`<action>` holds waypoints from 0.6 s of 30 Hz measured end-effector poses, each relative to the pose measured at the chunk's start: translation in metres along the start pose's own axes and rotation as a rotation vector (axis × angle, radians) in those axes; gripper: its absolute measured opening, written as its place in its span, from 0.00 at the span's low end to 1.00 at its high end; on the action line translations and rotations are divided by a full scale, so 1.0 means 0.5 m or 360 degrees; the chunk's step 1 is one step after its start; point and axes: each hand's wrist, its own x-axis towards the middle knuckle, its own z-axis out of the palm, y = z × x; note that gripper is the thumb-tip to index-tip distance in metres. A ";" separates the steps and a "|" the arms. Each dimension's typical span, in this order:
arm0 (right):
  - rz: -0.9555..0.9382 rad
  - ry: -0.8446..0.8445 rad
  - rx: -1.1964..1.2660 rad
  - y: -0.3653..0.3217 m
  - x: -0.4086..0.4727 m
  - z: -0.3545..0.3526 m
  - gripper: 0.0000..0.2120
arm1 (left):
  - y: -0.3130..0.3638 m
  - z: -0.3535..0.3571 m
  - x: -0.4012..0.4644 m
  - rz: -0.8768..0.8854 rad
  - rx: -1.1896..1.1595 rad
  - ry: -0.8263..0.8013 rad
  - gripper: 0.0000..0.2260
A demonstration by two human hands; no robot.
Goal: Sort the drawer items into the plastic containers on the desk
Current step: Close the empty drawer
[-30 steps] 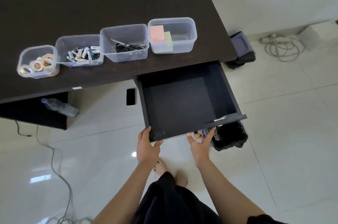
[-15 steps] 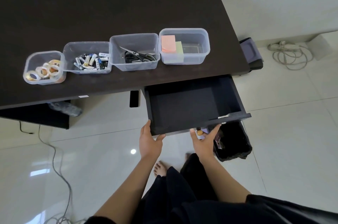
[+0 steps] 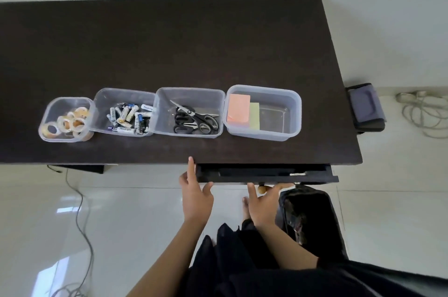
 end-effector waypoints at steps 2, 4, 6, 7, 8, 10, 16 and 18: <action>0.0001 -0.0008 -0.0026 0.001 0.010 0.004 0.53 | -0.004 0.008 0.002 -0.0025 -0.0034 0.0033 0.35; -0.0037 -0.0009 -0.0038 0.002 0.021 0.010 0.54 | 0.000 0.016 0.010 -0.0053 -0.0030 0.0070 0.34; -0.0040 -0.0040 0.0018 0.011 0.033 0.018 0.56 | 0.006 0.022 0.014 -0.0065 -0.0031 0.0104 0.33; -0.0038 -0.0050 0.0050 0.018 0.040 0.023 0.56 | 0.007 0.023 0.015 -0.0071 -0.0036 0.0120 0.32; -0.0036 -0.0050 0.0093 0.022 0.045 0.026 0.56 | 0.006 0.024 0.014 -0.0077 -0.0043 0.0139 0.32; -0.0045 -0.0043 0.0156 0.022 0.052 0.029 0.56 | 0.006 0.027 0.015 -0.0078 -0.0061 0.0182 0.31; -0.0088 0.0001 0.0096 -0.021 0.064 0.027 0.52 | 0.017 0.038 0.034 -0.0119 -0.0223 0.0261 0.25; -0.0097 0.0025 0.0158 -0.043 0.076 0.026 0.40 | 0.024 0.035 0.042 -0.0131 -0.0286 0.0259 0.23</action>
